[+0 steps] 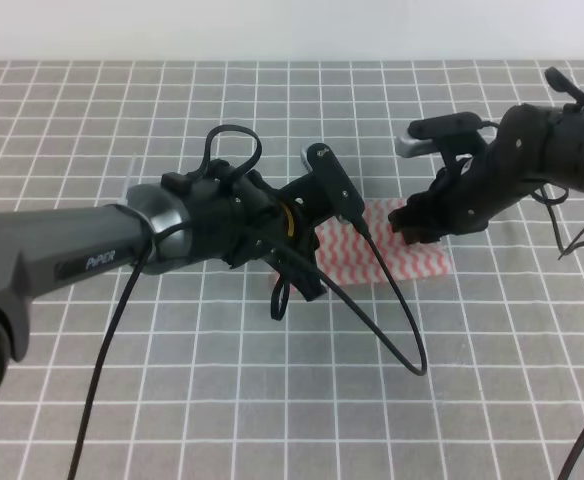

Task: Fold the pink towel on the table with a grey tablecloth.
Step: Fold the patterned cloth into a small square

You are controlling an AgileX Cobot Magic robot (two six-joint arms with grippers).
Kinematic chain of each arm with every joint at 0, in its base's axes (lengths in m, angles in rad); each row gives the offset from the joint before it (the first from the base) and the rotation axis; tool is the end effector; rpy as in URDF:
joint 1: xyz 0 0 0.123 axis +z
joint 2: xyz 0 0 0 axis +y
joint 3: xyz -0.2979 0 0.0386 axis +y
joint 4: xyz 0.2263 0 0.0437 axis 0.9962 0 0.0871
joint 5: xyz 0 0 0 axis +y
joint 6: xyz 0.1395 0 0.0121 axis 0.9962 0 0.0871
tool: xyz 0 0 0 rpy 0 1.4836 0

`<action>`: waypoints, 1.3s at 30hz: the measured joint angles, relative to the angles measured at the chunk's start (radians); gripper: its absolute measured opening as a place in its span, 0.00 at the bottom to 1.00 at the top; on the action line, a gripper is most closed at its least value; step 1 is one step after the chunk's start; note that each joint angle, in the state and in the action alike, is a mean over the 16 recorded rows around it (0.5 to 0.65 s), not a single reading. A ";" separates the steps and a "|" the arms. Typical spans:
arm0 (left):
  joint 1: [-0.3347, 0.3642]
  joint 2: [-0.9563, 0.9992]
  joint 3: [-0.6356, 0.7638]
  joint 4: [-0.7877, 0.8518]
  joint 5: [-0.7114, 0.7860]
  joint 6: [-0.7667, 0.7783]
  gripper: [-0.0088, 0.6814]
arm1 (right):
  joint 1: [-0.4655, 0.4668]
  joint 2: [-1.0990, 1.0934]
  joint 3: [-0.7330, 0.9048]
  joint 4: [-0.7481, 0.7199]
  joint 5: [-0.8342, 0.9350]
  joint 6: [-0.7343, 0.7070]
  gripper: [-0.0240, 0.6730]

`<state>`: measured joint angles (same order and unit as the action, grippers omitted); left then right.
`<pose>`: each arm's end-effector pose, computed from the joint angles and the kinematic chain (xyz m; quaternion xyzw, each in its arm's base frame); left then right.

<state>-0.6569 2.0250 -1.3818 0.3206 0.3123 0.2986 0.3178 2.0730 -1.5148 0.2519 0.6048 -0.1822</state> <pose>0.3759 -0.2727 0.1679 0.5378 0.7653 0.0362 0.3517 0.4307 0.1626 0.1617 -0.1578 0.9524 0.1108 0.2361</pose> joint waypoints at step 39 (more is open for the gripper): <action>0.005 0.013 -0.088 0.032 0.002 0.002 0.01 | 0.001 0.021 -0.071 -0.112 0.049 0.131 0.01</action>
<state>-0.6518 2.0383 -1.4702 0.3529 0.3144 0.3002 0.3184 2.0940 -1.5861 0.1397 0.6533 -0.0510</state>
